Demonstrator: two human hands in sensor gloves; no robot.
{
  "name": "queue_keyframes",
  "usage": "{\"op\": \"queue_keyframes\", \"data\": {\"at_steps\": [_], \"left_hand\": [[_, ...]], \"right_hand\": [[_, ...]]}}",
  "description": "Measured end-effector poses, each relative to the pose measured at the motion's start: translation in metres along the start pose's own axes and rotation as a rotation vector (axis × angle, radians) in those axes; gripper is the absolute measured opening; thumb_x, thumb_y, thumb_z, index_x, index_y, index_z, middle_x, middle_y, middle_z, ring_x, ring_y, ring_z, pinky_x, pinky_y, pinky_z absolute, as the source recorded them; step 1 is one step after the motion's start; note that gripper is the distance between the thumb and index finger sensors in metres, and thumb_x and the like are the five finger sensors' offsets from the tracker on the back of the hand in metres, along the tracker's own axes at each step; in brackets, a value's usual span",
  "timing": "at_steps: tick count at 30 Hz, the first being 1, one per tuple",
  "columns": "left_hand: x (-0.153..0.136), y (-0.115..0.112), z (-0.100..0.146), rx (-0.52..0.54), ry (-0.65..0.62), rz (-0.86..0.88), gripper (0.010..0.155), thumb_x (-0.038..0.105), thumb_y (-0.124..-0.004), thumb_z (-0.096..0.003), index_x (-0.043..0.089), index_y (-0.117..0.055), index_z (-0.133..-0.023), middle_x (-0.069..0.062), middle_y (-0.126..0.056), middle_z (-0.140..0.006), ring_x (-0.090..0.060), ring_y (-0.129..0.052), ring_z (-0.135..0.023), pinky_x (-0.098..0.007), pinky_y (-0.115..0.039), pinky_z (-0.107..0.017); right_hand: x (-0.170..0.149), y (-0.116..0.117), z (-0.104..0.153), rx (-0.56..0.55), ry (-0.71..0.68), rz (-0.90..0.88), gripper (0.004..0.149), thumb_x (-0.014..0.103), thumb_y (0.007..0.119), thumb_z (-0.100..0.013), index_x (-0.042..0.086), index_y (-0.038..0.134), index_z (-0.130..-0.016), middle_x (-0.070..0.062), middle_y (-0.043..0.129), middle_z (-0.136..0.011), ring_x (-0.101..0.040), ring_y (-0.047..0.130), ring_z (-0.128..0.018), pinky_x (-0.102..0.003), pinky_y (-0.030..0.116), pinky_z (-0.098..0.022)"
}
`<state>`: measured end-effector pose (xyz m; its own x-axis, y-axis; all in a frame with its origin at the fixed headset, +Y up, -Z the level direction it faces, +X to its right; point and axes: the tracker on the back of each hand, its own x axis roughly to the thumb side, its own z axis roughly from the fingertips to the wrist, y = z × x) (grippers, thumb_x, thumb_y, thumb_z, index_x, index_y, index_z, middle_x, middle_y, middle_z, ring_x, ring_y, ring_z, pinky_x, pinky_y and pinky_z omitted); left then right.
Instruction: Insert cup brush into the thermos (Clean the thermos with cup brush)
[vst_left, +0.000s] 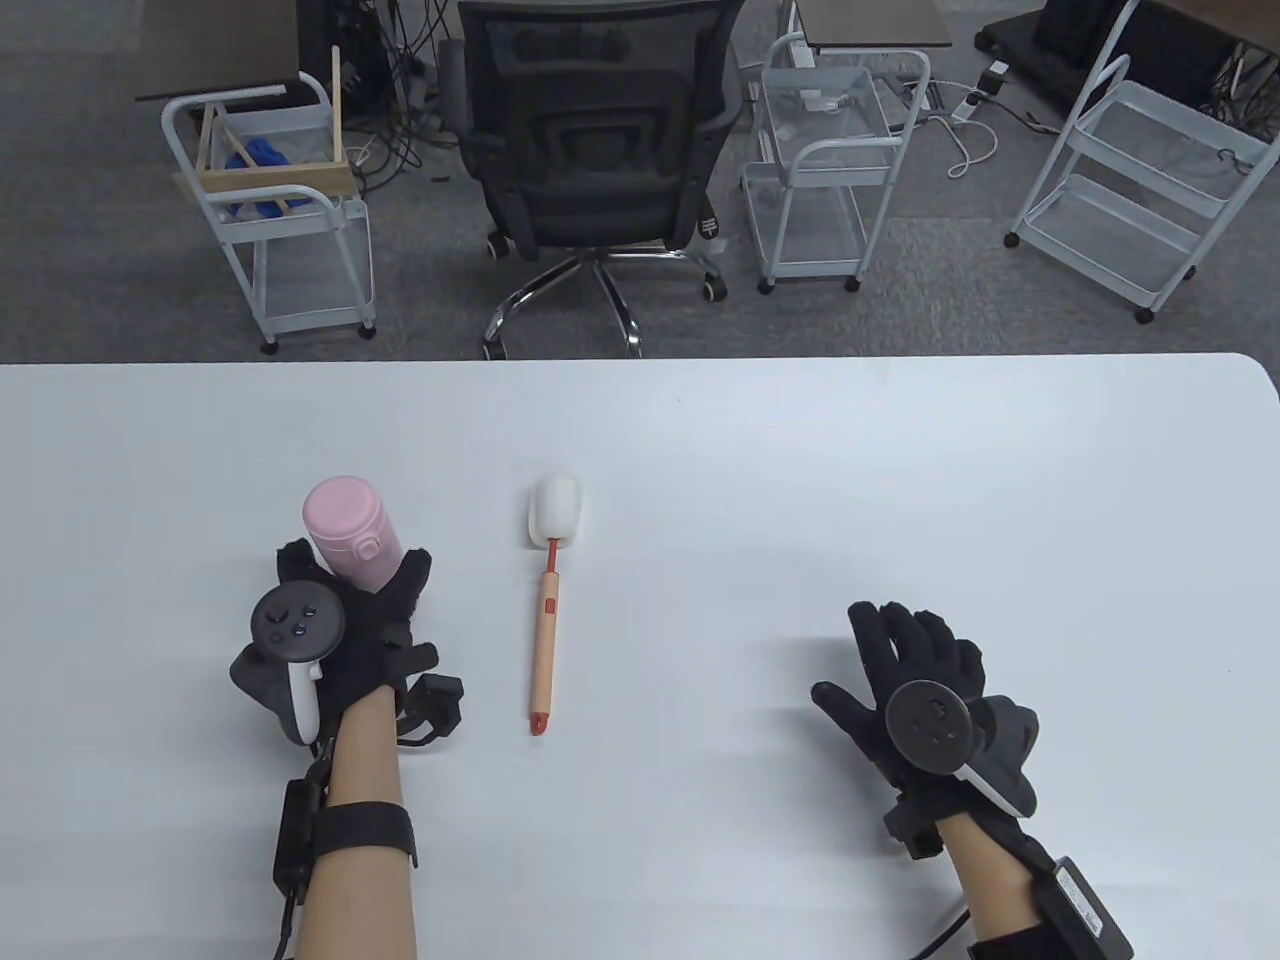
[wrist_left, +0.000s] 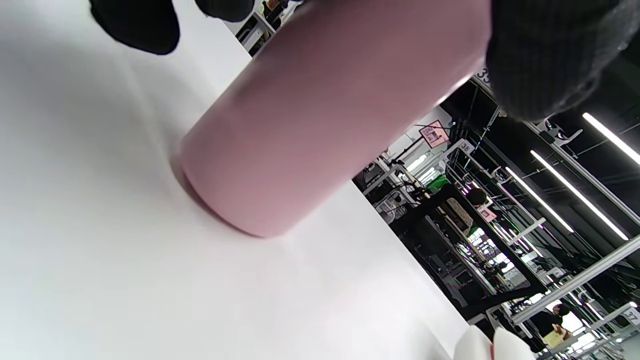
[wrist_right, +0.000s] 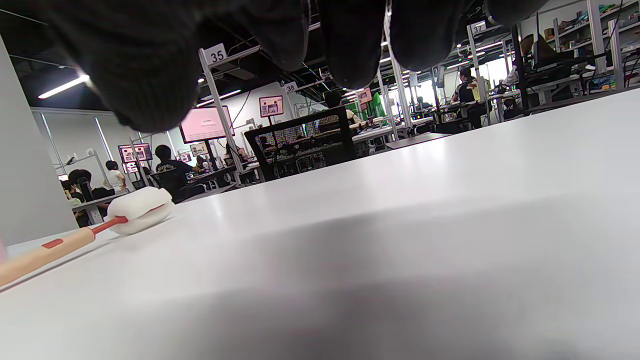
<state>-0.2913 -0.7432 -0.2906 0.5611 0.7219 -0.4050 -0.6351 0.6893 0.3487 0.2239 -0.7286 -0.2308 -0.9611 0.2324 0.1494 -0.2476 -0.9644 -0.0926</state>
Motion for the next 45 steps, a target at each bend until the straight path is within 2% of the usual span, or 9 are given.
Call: {"op": "queue_keyframes", "data": {"at_steps": [4,9,14,15,29,37,39,43,45], "left_hand": [[0.000,-0.001,-0.003,0.066,0.014,-0.044,0.104,0.054,-0.086,-0.0432,0.011,-0.020,-0.111,-0.018,-0.025,-0.122,-0.049,-0.043,-0.112,-0.068,-0.058,-0.073],[0.000,-0.001,-0.004,0.090,-0.001,-0.043,0.102,0.053,-0.087,-0.0422,0.009,-0.025,-0.110,-0.020,-0.036,-0.121,-0.046,-0.052,-0.110,-0.065,-0.063,-0.072],[0.000,0.002,0.005,0.068,-0.049,-0.002,0.102,0.053,-0.087,-0.0420,0.006,-0.027,-0.110,-0.022,-0.045,-0.116,-0.048,-0.058,-0.107,-0.061,-0.067,-0.071],[0.001,0.003,0.007,0.062,-0.057,0.003,0.102,0.053,-0.087,-0.0421,0.006,-0.027,-0.110,-0.027,-0.046,-0.115,-0.049,-0.057,-0.108,-0.061,-0.067,-0.071],[0.039,0.005,0.087,0.016,-0.343,0.122,0.101,0.057,-0.084,-0.0433,0.006,-0.026,-0.109,-0.027,-0.044,-0.114,-0.053,-0.053,-0.108,-0.062,-0.068,-0.068],[0.057,-0.012,0.119,-0.051,-0.500,0.079,0.100,0.059,-0.081,-0.0449,0.007,-0.026,-0.110,-0.030,-0.044,-0.111,-0.058,-0.054,-0.106,-0.064,-0.067,-0.067],[0.058,-0.019,0.123,-0.060,-0.527,0.059,0.100,0.059,-0.081,-0.0448,0.007,-0.026,-0.110,-0.031,-0.044,-0.111,-0.059,-0.056,-0.105,-0.064,-0.067,-0.066],[0.061,-0.027,0.130,-0.085,-0.570,-0.022,0.099,0.060,-0.081,-0.0448,0.007,-0.027,-0.110,-0.030,-0.045,-0.110,-0.060,-0.059,-0.102,-0.063,-0.067,-0.066],[0.064,-0.027,0.134,-0.069,-0.599,-0.068,0.099,0.060,-0.081,-0.0448,0.007,-0.027,-0.110,-0.030,-0.046,-0.110,-0.059,-0.060,-0.101,-0.062,-0.068,-0.066]], "right_hand": [[0.001,0.000,0.000,0.003,-0.005,0.003,0.085,0.065,0.075,-0.052,0.021,0.044,-0.117,-0.022,0.051,-0.118,-0.056,0.051,-0.107,-0.076,0.042,-0.070],[0.001,0.000,0.000,0.004,-0.010,0.005,0.085,0.065,0.075,-0.052,0.021,0.044,-0.117,-0.021,0.051,-0.118,-0.056,0.051,-0.107,-0.076,0.042,-0.070],[0.001,0.000,0.000,0.005,-0.015,0.006,0.085,0.065,0.075,-0.052,0.021,0.044,-0.117,-0.021,0.051,-0.118,-0.056,0.051,-0.107,-0.076,0.042,-0.070],[0.001,0.000,0.000,0.004,-0.015,0.004,0.085,0.065,0.075,-0.052,0.021,0.043,-0.117,-0.022,0.051,-0.118,-0.056,0.051,-0.107,-0.076,0.042,-0.070],[0.002,0.003,0.002,0.018,-0.018,0.011,0.085,0.065,0.075,-0.052,0.020,0.044,-0.117,-0.022,0.052,-0.118,-0.057,0.052,-0.106,-0.076,0.043,-0.069],[0.003,0.005,0.002,0.006,-0.032,-0.015,0.085,0.065,0.075,-0.051,0.019,0.045,-0.116,-0.020,0.055,-0.117,-0.058,0.057,-0.104,-0.075,0.047,-0.069],[0.004,0.004,0.003,0.005,-0.038,-0.076,0.086,0.066,0.076,-0.051,0.018,0.046,-0.116,-0.020,0.057,-0.115,-0.059,0.062,-0.101,-0.072,0.053,-0.069],[0.012,-0.006,0.004,-0.041,-0.046,-0.226,0.087,0.068,0.076,-0.050,0.015,0.050,-0.115,-0.020,0.067,-0.111,-0.053,0.079,-0.093,-0.064,0.068,-0.065],[0.021,-0.012,0.003,-0.026,-0.062,-0.362,0.088,0.070,0.076,-0.049,0.014,0.053,-0.114,-0.020,0.071,-0.108,-0.050,0.086,-0.088,-0.061,0.072,-0.062]]}}
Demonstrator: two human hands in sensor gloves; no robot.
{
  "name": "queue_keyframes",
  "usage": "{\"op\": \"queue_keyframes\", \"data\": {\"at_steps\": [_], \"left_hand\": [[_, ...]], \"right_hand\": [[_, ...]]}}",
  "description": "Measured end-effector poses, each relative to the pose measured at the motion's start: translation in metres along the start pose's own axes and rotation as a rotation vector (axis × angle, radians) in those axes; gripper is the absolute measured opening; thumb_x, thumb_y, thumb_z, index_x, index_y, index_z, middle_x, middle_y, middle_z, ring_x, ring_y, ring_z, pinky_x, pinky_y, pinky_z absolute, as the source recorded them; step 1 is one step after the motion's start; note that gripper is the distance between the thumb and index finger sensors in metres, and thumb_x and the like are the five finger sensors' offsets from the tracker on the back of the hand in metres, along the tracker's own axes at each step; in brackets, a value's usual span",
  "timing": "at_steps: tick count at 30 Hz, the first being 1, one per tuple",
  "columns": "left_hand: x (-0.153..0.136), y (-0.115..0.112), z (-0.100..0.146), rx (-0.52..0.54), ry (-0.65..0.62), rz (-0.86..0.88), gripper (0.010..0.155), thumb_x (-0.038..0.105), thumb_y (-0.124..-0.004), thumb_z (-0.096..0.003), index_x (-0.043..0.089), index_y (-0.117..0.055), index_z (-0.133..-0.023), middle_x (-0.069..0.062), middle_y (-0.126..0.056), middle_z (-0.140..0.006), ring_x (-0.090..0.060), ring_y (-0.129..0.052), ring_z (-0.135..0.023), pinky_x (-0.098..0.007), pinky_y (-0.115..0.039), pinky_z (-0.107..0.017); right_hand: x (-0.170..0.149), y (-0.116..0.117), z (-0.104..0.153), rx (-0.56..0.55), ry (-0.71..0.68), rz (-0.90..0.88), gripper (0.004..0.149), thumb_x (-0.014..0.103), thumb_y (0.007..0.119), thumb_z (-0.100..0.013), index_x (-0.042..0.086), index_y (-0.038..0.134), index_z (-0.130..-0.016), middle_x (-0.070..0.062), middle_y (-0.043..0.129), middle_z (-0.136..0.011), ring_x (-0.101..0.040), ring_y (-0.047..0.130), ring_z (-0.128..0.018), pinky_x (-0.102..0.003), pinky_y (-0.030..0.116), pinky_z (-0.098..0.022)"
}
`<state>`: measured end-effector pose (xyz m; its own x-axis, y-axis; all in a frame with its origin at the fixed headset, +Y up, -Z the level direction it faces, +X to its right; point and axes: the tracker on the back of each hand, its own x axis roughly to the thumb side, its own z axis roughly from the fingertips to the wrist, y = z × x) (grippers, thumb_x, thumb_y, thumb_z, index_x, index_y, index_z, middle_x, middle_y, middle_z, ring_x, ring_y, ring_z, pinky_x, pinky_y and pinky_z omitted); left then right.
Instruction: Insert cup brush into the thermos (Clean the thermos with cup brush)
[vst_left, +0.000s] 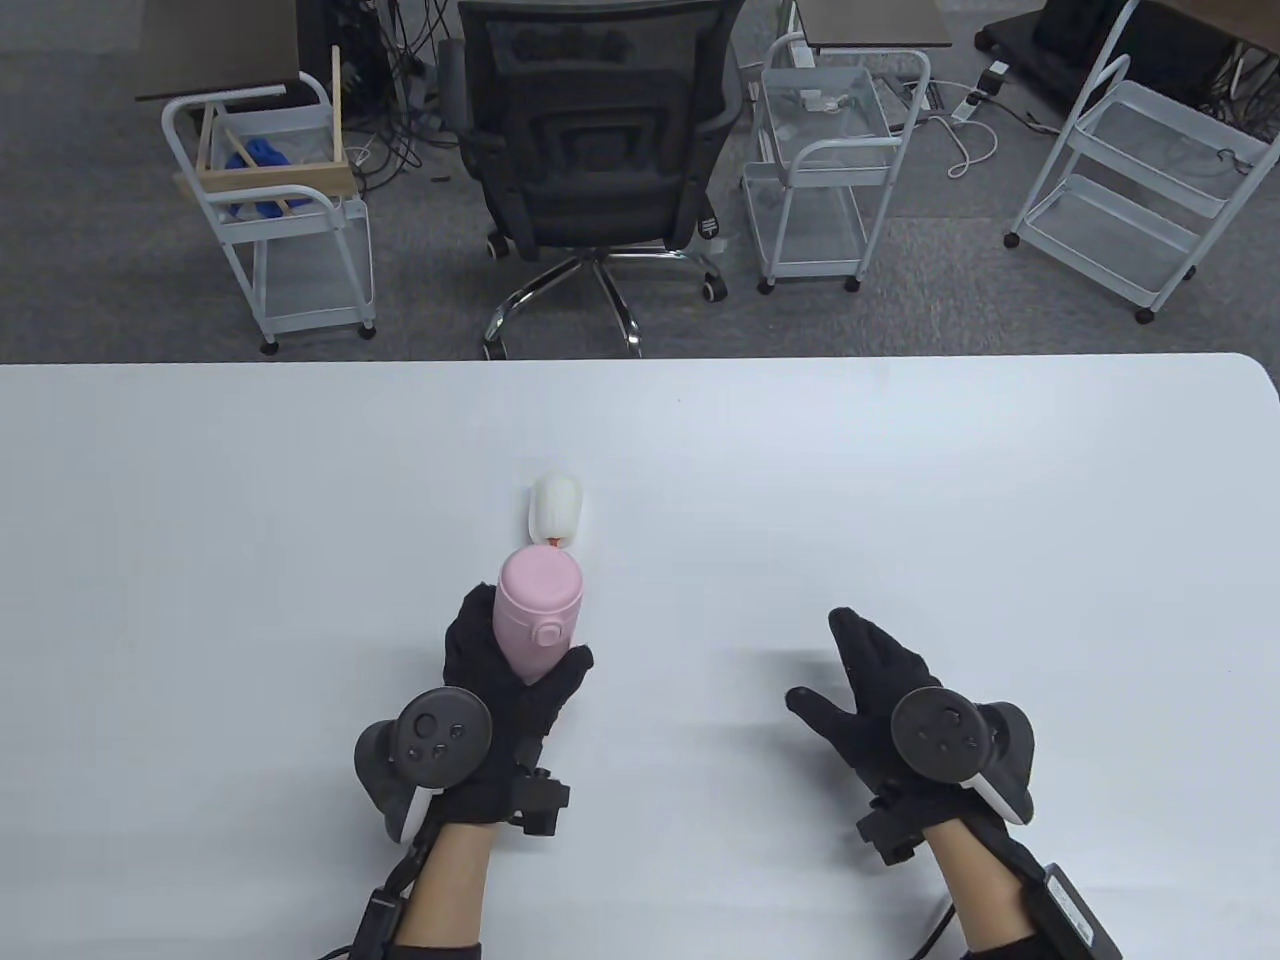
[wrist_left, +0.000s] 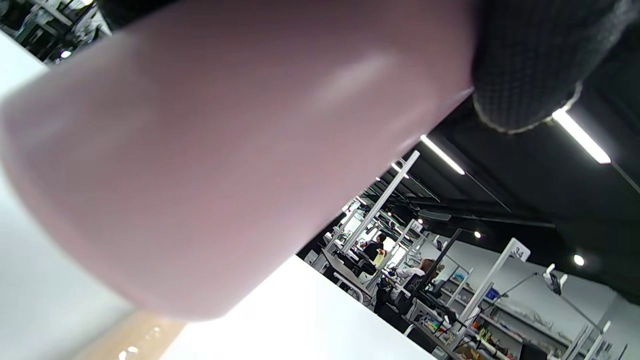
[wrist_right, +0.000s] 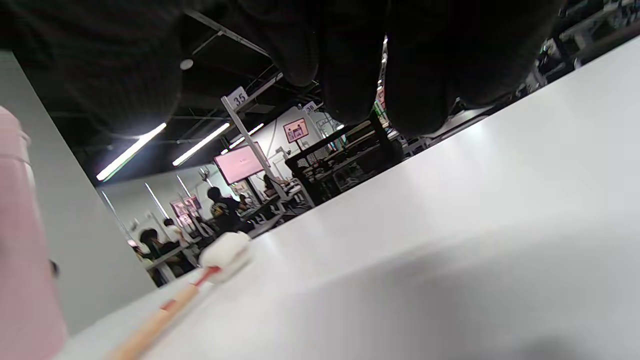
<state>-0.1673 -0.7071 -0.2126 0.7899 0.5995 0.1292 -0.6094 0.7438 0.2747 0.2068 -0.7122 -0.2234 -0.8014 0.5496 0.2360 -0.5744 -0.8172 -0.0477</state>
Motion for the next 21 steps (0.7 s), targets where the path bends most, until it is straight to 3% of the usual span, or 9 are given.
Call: {"op": "queue_keyframes", "data": {"at_steps": [3,14,21], "left_hand": [[0.008,0.001,0.003,0.000,-0.052,-0.052,0.100,0.061,-0.080,-0.0447,0.008,-0.027,-0.110,-0.030,-0.045,-0.109,-0.058,-0.060,-0.100,-0.063,-0.067,-0.066],[0.030,-0.013,0.015,-0.054,-0.188,-0.215,0.099,0.061,-0.080,-0.0450,0.009,-0.027,-0.110,-0.030,-0.045,-0.109,-0.057,-0.058,-0.100,-0.065,-0.064,-0.066],[0.039,-0.016,0.019,-0.058,-0.263,-0.334,0.100,0.062,-0.081,-0.0449,0.010,-0.027,-0.111,-0.029,-0.044,-0.110,-0.057,-0.057,-0.101,-0.066,-0.063,-0.066]], "right_hand": [[0.018,-0.003,-0.004,0.041,-0.027,-0.088,0.091,0.071,0.076,-0.049,0.013,0.053,-0.114,-0.020,0.074,-0.106,-0.047,0.092,-0.083,-0.059,0.076,-0.059],[0.096,-0.007,-0.039,0.119,-0.188,-0.113,0.098,0.077,0.075,-0.047,0.011,0.051,-0.115,-0.021,0.074,-0.107,-0.037,0.101,-0.073,-0.050,0.084,-0.054],[0.122,-0.006,-0.062,0.287,-0.218,-0.121,0.099,0.075,0.079,-0.048,0.008,0.049,-0.115,-0.021,0.076,-0.105,-0.030,0.104,-0.068,-0.047,0.086,-0.051]]}}
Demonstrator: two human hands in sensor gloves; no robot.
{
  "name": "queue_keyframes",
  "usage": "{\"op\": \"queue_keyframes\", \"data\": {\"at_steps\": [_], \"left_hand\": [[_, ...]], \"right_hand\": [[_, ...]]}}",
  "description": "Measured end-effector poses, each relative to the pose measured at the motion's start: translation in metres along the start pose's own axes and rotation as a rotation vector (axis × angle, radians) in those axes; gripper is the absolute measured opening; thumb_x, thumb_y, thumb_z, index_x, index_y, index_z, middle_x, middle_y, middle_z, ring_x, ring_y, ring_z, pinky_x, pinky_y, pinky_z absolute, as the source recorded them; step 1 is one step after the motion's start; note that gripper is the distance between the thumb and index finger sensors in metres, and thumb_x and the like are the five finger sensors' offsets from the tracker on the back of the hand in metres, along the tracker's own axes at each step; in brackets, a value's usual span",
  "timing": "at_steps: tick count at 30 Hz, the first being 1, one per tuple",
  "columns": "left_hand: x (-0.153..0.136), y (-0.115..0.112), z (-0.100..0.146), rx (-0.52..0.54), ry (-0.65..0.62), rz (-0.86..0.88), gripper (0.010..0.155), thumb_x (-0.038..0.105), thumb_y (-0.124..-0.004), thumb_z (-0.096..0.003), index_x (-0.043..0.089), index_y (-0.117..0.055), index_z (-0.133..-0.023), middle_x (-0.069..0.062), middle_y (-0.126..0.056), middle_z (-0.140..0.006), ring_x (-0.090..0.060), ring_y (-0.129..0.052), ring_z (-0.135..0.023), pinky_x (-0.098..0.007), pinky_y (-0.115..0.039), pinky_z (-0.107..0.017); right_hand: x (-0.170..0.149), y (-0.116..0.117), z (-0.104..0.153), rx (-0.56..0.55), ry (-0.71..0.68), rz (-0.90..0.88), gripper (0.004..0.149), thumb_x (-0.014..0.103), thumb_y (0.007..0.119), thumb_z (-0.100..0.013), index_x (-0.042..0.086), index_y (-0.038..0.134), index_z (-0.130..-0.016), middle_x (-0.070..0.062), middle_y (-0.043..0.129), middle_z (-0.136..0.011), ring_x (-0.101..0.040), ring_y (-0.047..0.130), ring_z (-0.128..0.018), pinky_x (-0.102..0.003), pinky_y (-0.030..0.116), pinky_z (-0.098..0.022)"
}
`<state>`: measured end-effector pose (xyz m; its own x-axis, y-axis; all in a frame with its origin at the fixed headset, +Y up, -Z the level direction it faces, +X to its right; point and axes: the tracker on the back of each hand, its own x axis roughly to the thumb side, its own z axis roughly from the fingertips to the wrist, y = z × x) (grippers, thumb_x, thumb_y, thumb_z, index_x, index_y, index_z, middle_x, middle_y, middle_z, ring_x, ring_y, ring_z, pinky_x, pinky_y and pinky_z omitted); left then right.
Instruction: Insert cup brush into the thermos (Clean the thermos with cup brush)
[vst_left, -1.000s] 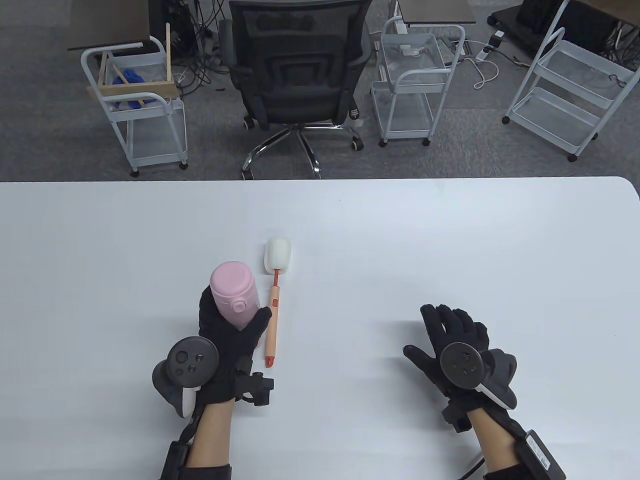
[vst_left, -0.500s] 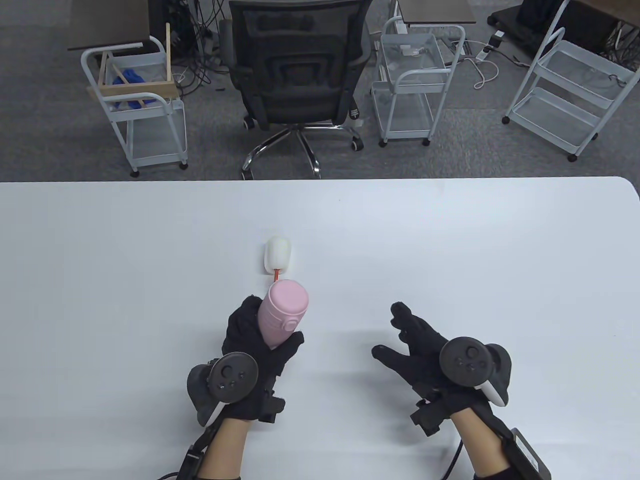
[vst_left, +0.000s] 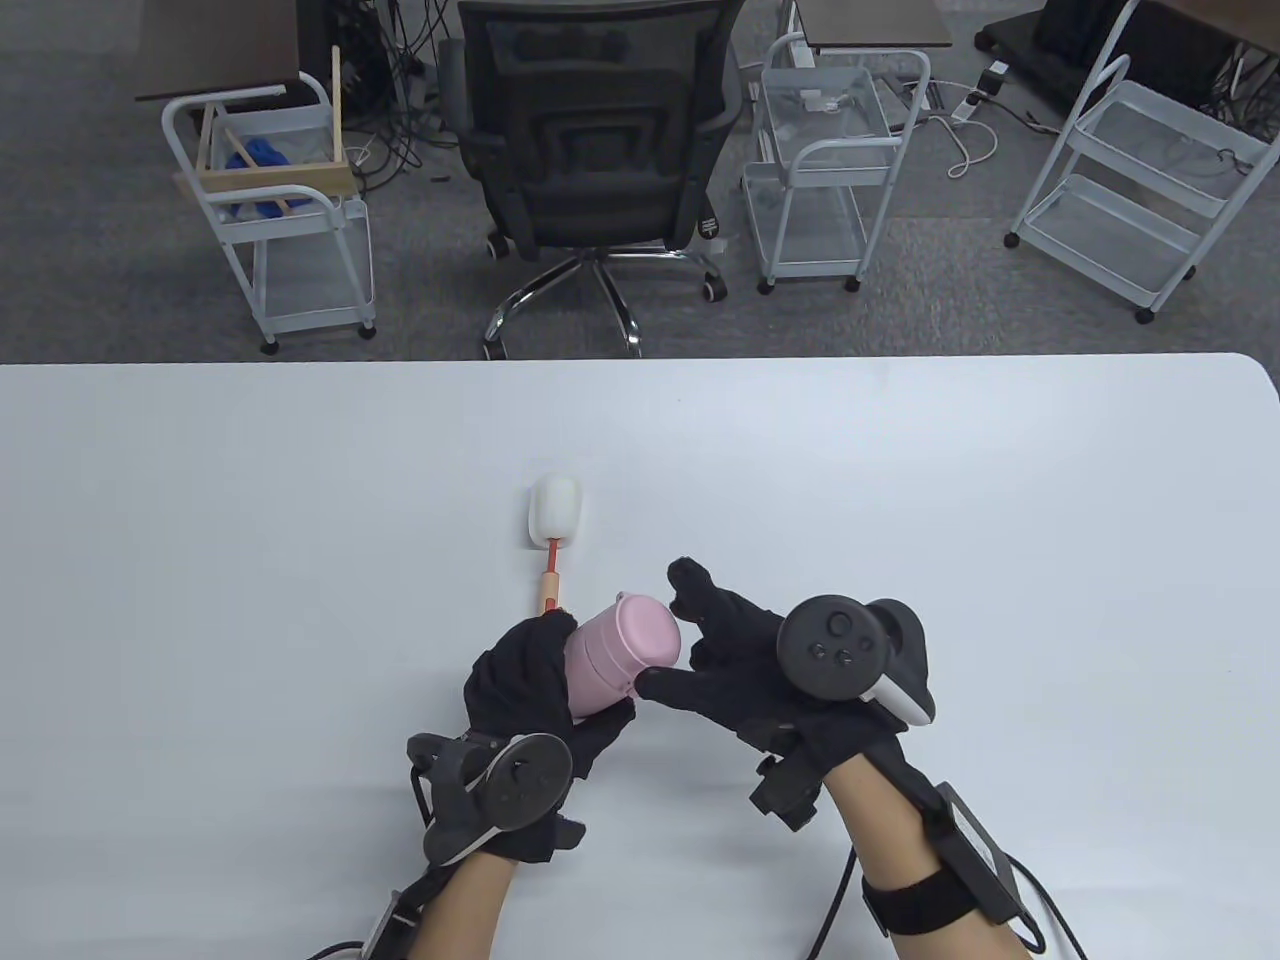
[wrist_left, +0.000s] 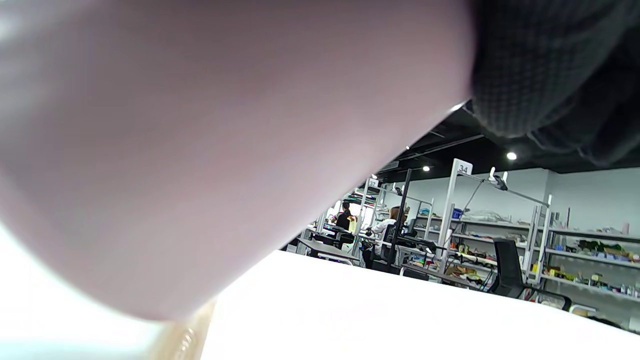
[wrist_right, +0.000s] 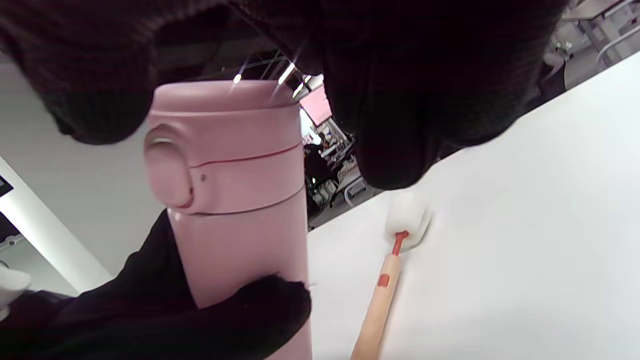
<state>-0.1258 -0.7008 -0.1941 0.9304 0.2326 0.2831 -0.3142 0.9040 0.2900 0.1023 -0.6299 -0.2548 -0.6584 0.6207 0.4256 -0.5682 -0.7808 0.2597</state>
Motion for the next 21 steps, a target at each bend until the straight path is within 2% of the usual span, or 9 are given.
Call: {"op": "queue_keyframes", "data": {"at_steps": [3,8,10,15,21], "left_hand": [[0.003,-0.001,0.000,-0.008,-0.016,-0.022,0.099,0.062,-0.081,-0.0451,0.010,-0.027,-0.111,-0.029,-0.044,-0.110,-0.056,-0.057,-0.101,-0.066,-0.063,-0.067],[0.004,-0.004,0.000,-0.010,-0.058,-0.074,0.100,0.062,-0.081,-0.0441,0.012,-0.027,-0.111,-0.027,-0.045,-0.110,-0.056,-0.057,-0.101,-0.066,-0.063,-0.067],[0.006,-0.004,0.001,-0.001,-0.094,-0.110,0.098,0.065,-0.080,-0.0428,0.013,-0.033,-0.110,-0.026,-0.046,-0.112,-0.055,-0.060,-0.100,-0.066,-0.065,-0.067],[0.005,0.000,0.001,-0.008,-0.142,-0.110,0.103,0.070,-0.083,-0.0369,0.015,-0.037,-0.111,-0.021,-0.049,-0.117,-0.054,-0.065,-0.100,-0.064,-0.069,-0.067],[0.002,0.004,0.002,-0.031,-0.156,-0.131,0.107,0.072,-0.084,-0.0329,0.016,-0.039,-0.112,-0.019,-0.051,-0.118,-0.051,-0.067,-0.100,-0.062,-0.070,-0.067]], "right_hand": [[0.001,0.004,-0.005,0.058,0.006,0.003,0.095,0.072,0.080,-0.050,0.008,0.050,-0.114,-0.018,0.078,-0.104,-0.028,0.104,-0.068,-0.047,0.085,-0.051],[-0.003,0.008,-0.006,0.091,-0.001,-0.017,0.091,0.065,0.085,-0.052,0.006,0.052,-0.113,-0.015,0.080,-0.101,-0.026,0.102,-0.069,-0.048,0.083,-0.053],[-0.006,0.008,-0.004,0.084,-0.004,-0.048,0.090,0.062,0.089,-0.051,0.004,0.056,-0.111,-0.017,0.082,-0.098,-0.024,0.102,-0.070,-0.048,0.083,-0.054],[-0.009,0.007,-0.002,0.078,-0.047,-0.075,0.089,0.058,0.098,-0.047,0.003,0.063,-0.108,-0.019,0.087,-0.094,-0.020,0.104,-0.067,-0.045,0.086,-0.052],[-0.009,0.012,-0.002,0.074,-0.116,-0.051,0.089,0.055,0.102,-0.043,0.006,0.066,-0.108,-0.016,0.086,-0.096,-0.020,0.104,-0.068,-0.046,0.085,-0.054]]}}
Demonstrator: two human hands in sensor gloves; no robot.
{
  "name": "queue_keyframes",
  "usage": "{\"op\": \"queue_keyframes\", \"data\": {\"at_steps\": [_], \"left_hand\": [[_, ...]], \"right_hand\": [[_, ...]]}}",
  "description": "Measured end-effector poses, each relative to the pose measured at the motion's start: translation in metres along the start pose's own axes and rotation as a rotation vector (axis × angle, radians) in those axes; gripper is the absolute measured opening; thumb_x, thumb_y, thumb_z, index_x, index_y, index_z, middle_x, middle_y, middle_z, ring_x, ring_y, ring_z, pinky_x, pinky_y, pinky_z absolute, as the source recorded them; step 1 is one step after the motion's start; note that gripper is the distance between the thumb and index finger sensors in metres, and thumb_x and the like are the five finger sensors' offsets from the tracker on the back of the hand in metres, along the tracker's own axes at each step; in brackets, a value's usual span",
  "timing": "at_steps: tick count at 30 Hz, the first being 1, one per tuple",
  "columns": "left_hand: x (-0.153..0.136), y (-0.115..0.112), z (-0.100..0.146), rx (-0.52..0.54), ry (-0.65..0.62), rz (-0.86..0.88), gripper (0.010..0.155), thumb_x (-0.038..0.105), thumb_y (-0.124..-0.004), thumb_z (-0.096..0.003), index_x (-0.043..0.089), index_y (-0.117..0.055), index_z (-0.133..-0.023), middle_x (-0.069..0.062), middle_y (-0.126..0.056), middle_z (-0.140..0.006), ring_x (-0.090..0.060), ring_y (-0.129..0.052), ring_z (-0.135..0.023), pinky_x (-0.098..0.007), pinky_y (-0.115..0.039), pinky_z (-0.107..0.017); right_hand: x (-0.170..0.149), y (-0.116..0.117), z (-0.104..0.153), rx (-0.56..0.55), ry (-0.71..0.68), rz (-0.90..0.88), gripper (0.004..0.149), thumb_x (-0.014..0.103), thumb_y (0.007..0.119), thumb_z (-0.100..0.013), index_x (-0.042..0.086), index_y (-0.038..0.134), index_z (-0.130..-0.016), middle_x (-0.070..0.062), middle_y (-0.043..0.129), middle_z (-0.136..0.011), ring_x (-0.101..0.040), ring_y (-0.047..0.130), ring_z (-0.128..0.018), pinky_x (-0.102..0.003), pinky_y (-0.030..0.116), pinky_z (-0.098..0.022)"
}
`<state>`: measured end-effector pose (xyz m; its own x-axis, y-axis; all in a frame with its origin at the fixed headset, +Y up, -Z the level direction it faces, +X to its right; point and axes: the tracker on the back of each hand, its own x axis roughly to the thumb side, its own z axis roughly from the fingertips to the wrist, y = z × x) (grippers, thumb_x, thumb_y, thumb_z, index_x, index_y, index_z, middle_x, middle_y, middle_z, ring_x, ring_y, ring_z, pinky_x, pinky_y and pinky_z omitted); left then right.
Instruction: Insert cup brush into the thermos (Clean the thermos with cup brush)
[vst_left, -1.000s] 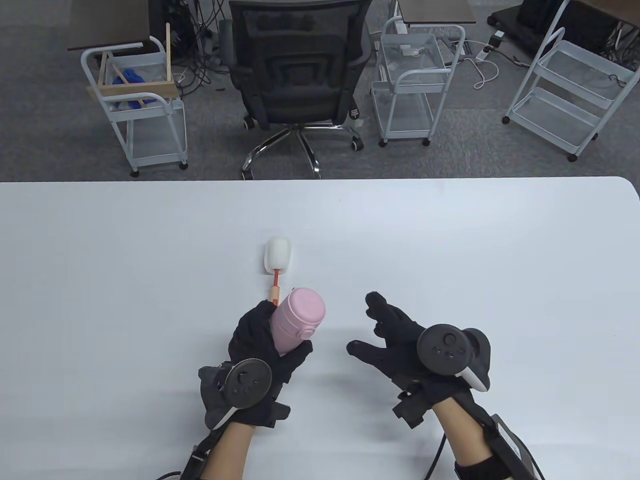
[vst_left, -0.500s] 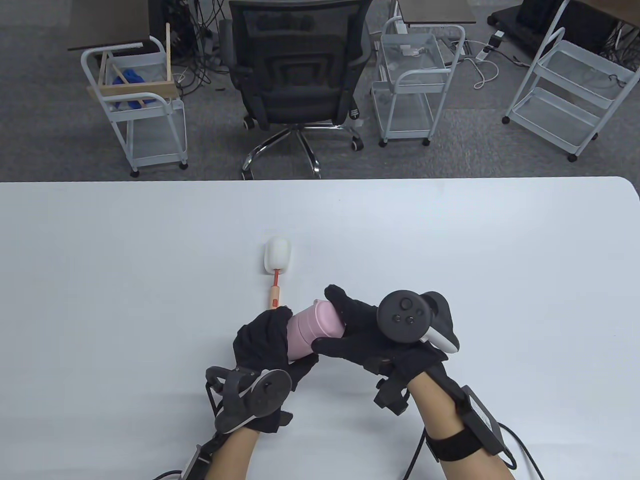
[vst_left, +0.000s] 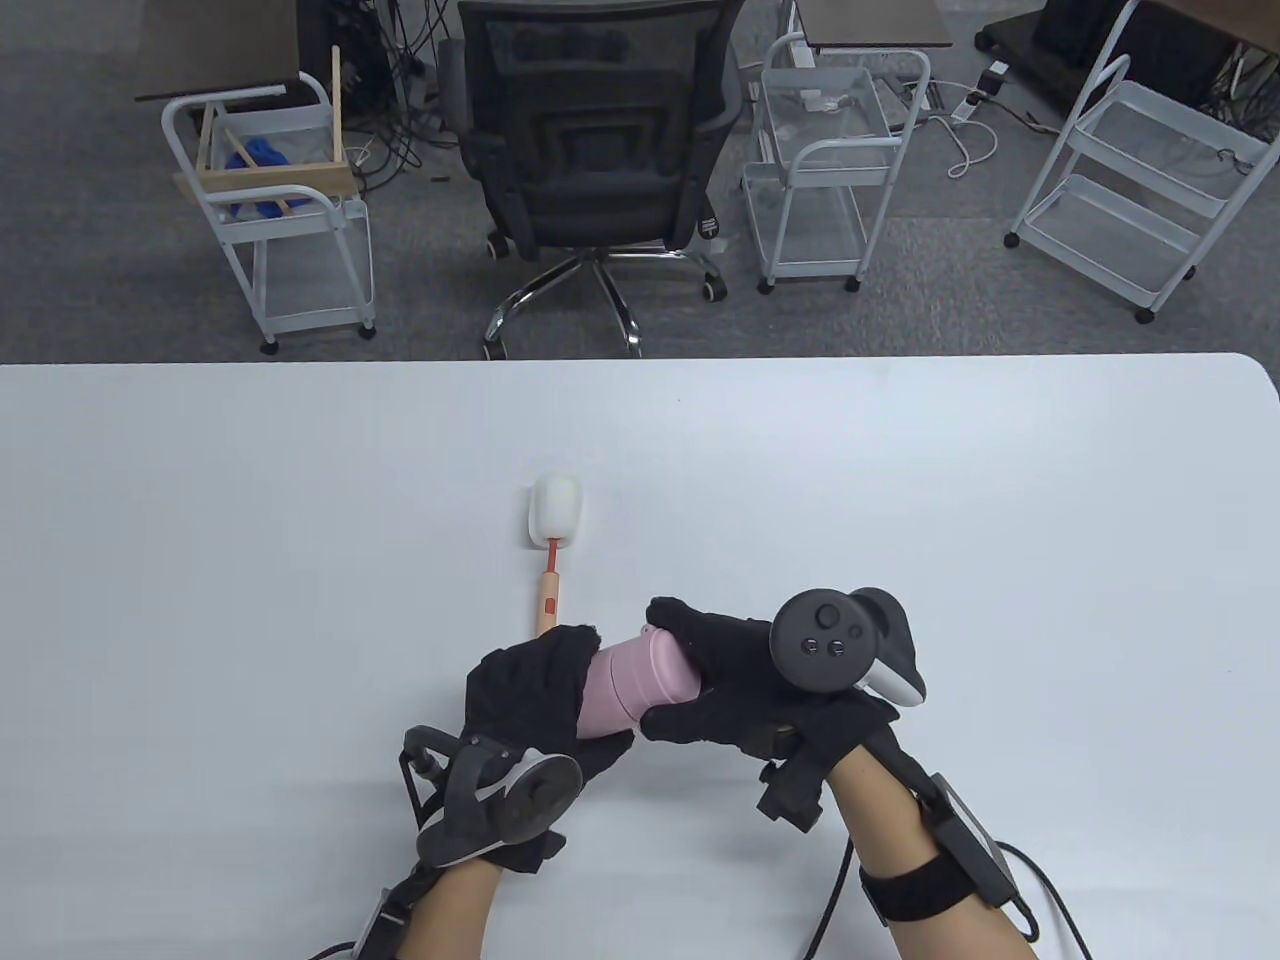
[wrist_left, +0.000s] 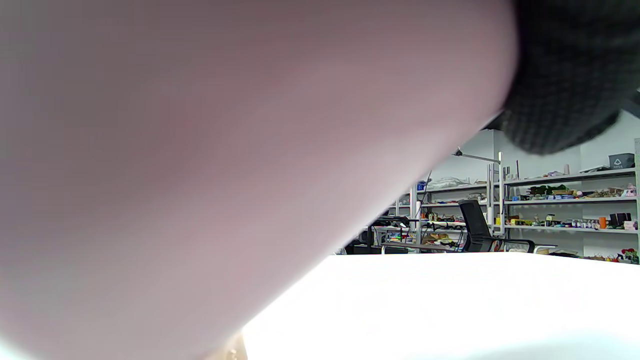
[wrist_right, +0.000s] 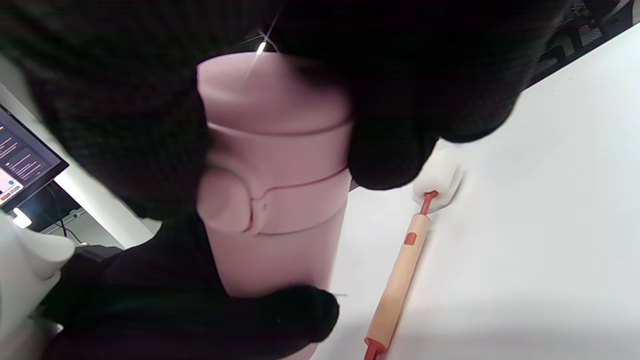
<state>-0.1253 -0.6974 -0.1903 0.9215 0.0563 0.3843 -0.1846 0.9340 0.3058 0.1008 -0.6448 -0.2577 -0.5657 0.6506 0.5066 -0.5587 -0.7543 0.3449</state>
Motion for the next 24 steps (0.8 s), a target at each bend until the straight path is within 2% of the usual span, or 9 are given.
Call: {"op": "queue_keyframes", "data": {"at_steps": [3,15,19,20,21,22,24], "left_hand": [[-0.0007,-0.0022,-0.0007,-0.046,-0.005,0.043,0.106,0.071,-0.085,-0.0333,0.016,-0.039,-0.112,-0.019,-0.051,-0.118,-0.051,-0.068,-0.100,-0.062,-0.071,-0.067],[-0.0020,-0.0034,-0.0015,-0.062,-0.001,0.071,0.106,0.071,-0.084,-0.0342,0.016,-0.038,-0.112,-0.019,-0.050,-0.119,-0.052,-0.067,-0.100,-0.062,-0.070,-0.067],[-0.0032,-0.0035,-0.0015,-0.068,0.005,0.089,0.106,0.071,-0.084,-0.0346,0.016,-0.038,-0.112,-0.020,-0.050,-0.119,-0.051,-0.067,-0.100,-0.062,-0.071,-0.067],[-0.0034,-0.0040,-0.0017,-0.078,0.004,0.110,0.105,0.071,-0.084,-0.0350,0.015,-0.038,-0.112,-0.019,-0.050,-0.119,-0.052,-0.067,-0.100,-0.062,-0.070,-0.067],[-0.0028,-0.0044,-0.0018,-0.081,0.001,0.114,0.105,0.070,-0.084,-0.0352,0.016,-0.038,-0.112,-0.019,-0.050,-0.119,-0.052,-0.066,-0.100,-0.063,-0.070,-0.067],[-0.0020,-0.0047,-0.0016,-0.075,0.002,0.095,0.105,0.071,-0.083,-0.0355,0.015,-0.038,-0.112,-0.020,-0.050,-0.119,-0.052,-0.067,-0.100,-0.063,-0.070,-0.067],[-0.0010,-0.0043,-0.0019,-0.074,-0.004,0.080,0.105,0.070,-0.083,-0.0354,0.015,-0.038,-0.112,-0.019,-0.050,-0.119,-0.052,-0.066,-0.100,-0.063,-0.070,-0.067]], "right_hand": [[0.0000,0.0009,-0.0005,0.031,-0.033,0.038,0.088,0.050,0.104,-0.043,0.011,0.063,-0.110,-0.014,0.082,-0.101,-0.021,0.101,-0.075,-0.049,0.082,-0.058],[0.0007,0.0020,-0.0003,0.067,-0.134,0.078,0.084,0.029,0.107,-0.045,0.030,0.055,-0.112,0.001,0.064,-0.114,-0.029,0.083,-0.097,-0.059,0.068,-0.069],[0.0032,0.0027,-0.0014,0.131,-0.121,0.074,0.085,0.025,0.103,-0.050,0.029,0.048,-0.114,-0.003,0.053,-0.118,-0.040,0.070,-0.105,-0.064,0.062,-0.071],[0.0022,0.0020,-0.0015,0.164,-0.099,0.069,0.086,0.033,0.100,-0.052,0.027,0.043,-0.116,-0.009,0.042,-0.121,-0.047,0.065,-0.107,-0.066,0.061,-0.071],[0.0015,0.0016,-0.0012,0.173,-0.098,0.038,0.093,0.045,0.099,-0.049,0.022,0.040,-0.117,-0.015,0.035,-0.123,-0.053,0.062,-0.106,-0.066,0.061,-0.071],[0.0000,0.0016,-0.0014,0.182,-0.087,-0.020,0.102,0.053,0.097,-0.047,0.014,0.036,-0.118,-0.020,0.032,-0.122,-0.057,0.062,-0.105,-0.066,0.062,-0.070],[-0.0029,0.0010,-0.0003,0.149,-0.027,-0.047,0.105,0.065,0.087,-0.050,0.011,0.028,-0.119,-0.025,0.034,-0.122,-0.058,0.069,-0.100,-0.062,0.067,-0.068]]}}
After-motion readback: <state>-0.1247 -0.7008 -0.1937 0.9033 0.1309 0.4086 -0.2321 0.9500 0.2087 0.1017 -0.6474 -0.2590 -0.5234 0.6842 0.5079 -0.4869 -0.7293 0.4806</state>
